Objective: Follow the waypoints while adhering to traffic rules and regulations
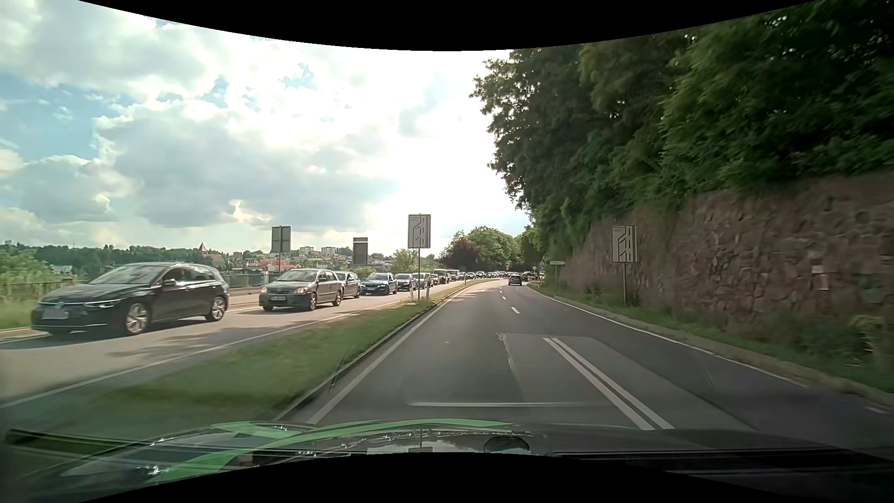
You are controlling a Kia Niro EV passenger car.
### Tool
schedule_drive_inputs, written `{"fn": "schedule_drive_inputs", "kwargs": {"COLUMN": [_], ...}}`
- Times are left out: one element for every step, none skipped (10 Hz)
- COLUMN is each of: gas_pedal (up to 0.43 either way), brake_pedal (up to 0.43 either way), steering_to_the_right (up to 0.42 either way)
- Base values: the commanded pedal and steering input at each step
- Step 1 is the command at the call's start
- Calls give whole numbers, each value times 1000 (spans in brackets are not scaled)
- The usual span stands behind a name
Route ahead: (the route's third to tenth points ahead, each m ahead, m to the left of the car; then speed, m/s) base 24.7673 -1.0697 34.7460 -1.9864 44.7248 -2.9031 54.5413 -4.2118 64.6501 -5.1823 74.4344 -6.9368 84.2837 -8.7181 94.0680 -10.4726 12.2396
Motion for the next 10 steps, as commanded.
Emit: {"fn": "schedule_drive_inputs", "kwargs": {"gas_pedal": [138,138,138,138,138,138,138,138,138,138], "brake_pedal": [0,0,0,0,0,0,0,0,0,0], "steering_to_the_right": [7,7,7,7,7,7,7,8,8,8]}}
